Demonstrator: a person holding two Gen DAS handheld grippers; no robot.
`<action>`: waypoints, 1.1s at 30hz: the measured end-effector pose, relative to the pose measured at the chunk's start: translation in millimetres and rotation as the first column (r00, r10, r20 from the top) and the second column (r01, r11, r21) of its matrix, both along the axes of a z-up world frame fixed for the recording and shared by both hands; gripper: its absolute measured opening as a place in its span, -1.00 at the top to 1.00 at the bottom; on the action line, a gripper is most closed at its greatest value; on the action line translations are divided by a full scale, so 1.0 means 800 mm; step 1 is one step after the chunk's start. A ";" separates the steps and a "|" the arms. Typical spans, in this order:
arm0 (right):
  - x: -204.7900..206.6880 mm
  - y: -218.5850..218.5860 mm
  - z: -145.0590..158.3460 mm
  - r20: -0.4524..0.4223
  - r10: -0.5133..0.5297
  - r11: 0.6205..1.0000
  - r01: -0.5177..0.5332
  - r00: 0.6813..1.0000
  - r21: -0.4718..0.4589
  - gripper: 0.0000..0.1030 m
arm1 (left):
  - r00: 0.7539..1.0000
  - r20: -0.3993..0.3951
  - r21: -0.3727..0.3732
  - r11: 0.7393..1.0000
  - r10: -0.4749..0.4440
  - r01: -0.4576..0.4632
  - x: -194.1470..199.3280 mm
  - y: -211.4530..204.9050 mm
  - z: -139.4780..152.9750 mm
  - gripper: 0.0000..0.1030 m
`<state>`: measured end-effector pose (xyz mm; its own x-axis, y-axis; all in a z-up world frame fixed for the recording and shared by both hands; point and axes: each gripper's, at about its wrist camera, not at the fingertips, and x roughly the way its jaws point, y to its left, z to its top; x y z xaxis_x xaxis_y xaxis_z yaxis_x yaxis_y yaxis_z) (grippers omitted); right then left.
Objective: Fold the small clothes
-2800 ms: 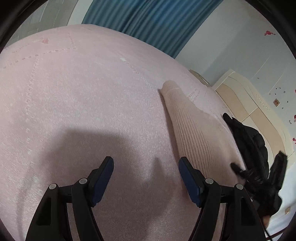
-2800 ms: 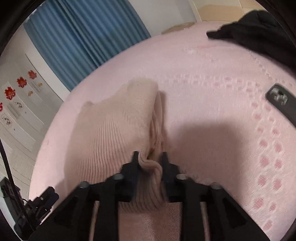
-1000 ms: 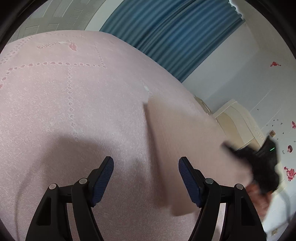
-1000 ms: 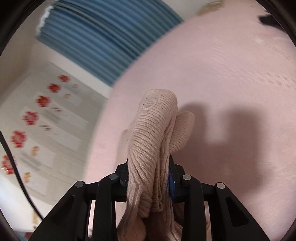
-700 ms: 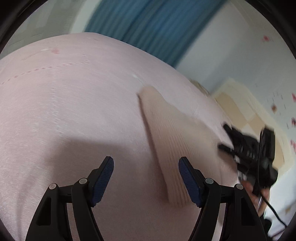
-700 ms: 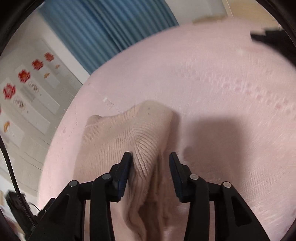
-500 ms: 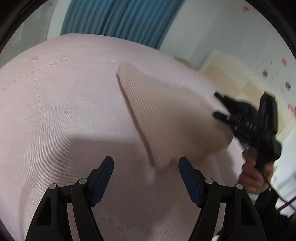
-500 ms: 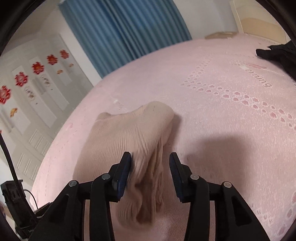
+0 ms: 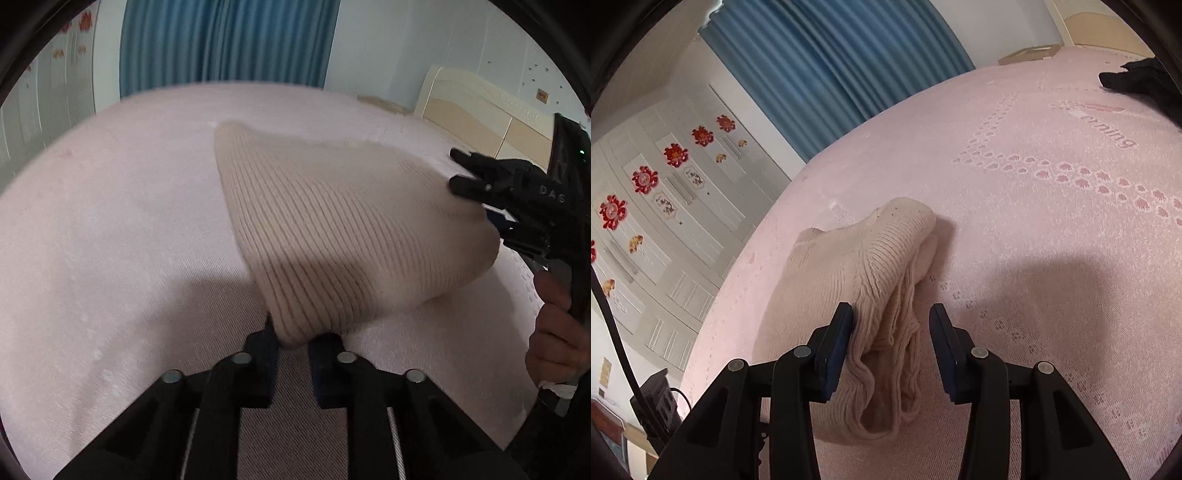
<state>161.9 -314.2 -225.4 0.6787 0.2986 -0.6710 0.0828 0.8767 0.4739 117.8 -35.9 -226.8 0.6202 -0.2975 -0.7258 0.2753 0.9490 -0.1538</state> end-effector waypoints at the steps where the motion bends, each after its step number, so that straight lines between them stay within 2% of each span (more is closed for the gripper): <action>1: 0.001 0.002 0.001 0.005 0.001 1.000 -0.001 1.000 -0.007 0.17 | 1.000 0.008 -0.029 0.999 0.015 -0.015 -0.002 0.005 0.004 0.77; 3: 0.004 0.007 0.004 0.013 0.009 1.000 -0.009 1.000 -0.015 0.17 | 0.999 -0.017 -0.086 0.995 0.049 -0.051 0.003 0.027 0.004 0.78; 5: 0.008 0.014 0.007 0.018 0.015 1.000 -0.014 1.000 -0.027 0.17 | 0.996 -0.054 -0.093 0.993 0.074 -0.079 0.009 0.039 -0.005 0.78; 7: 0.017 0.024 0.006 0.005 0.018 0.999 -0.018 1.000 -0.039 0.16 | 0.994 -0.077 -0.131 0.988 0.076 -0.086 0.013 0.044 -0.008 0.78; 11: 0.051 0.037 -0.003 -0.066 -0.009 0.996 0.003 0.998 -0.093 0.16 | 0.994 -0.088 -0.124 0.989 0.067 -0.078 0.020 0.040 -0.013 0.77; 14: 0.076 0.032 -0.013 -0.096 -0.032 0.997 0.026 0.995 -0.071 0.17 | 0.994 -0.094 -0.128 0.989 0.060 -0.071 0.021 0.044 -0.015 0.77; 16: 0.092 0.030 -0.017 -0.107 -0.025 0.999 0.020 0.994 -0.050 0.53 | 0.993 -0.105 -0.144 0.987 0.061 -0.076 0.026 0.043 -0.015 0.76; 17: 0.097 0.032 -0.014 -0.099 -0.006 0.998 0.001 0.995 -0.056 0.78 | 0.993 -0.104 -0.145 0.987 0.058 -0.073 0.026 0.043 -0.015 0.76; 18: 0.099 0.036 -0.005 -0.065 0.027 0.997 -0.031 0.998 -0.069 0.79 | 0.993 -0.102 -0.145 0.987 0.056 -0.071 0.026 0.042 -0.015 0.76; 20: 0.089 0.039 0.015 0.046 0.078 0.994 -0.075 0.996 -0.079 0.81 | 0.993 -0.101 -0.143 0.987 0.056 -0.070 0.024 0.040 -0.015 0.77; 22: 0.076 0.037 0.026 0.133 0.068 0.994 -0.056 0.989 -0.098 0.81 | 0.994 -0.100 -0.142 0.988 0.052 -0.066 0.025 0.040 -0.015 0.77; 24: 0.085 0.035 0.011 0.072 0.044 0.990 -0.034 0.996 -0.135 0.81 | 0.994 -0.098 -0.140 0.988 0.051 -0.065 0.022 0.041 -0.015 0.77; 26: 0.101 0.034 -0.026 -0.066 0.013 0.985 -0.024 0.998 -0.172 0.77 | 0.994 -0.098 -0.146 0.987 0.055 -0.069 0.021 0.039 -0.014 0.73; 27: 0.102 0.032 -0.037 -0.099 -0.003 0.984 -0.014 0.995 -0.176 0.71 | 0.994 -0.100 -0.155 0.986 0.053 -0.068 0.019 0.039 -0.014 0.73; 30: 0.086 0.025 -0.021 -0.056 -0.032 0.986 0.023 0.998 -0.164 0.50 | 0.994 -0.096 -0.155 0.985 0.056 -0.071 0.013 0.040 -0.011 0.70; 31: 0.079 0.024 -0.012 -0.032 -0.030 0.987 0.025 0.999 -0.160 0.50 | 0.994 -0.092 -0.156 0.985 0.056 -0.070 0.011 0.041 -0.010 0.69; 33: 0.065 0.022 0.002 0.003 -0.024 0.986 0.024 1.000 -0.164 0.41 | 0.994 -0.085 -0.151 0.986 0.062 -0.075 0.003 0.046 -0.007 0.53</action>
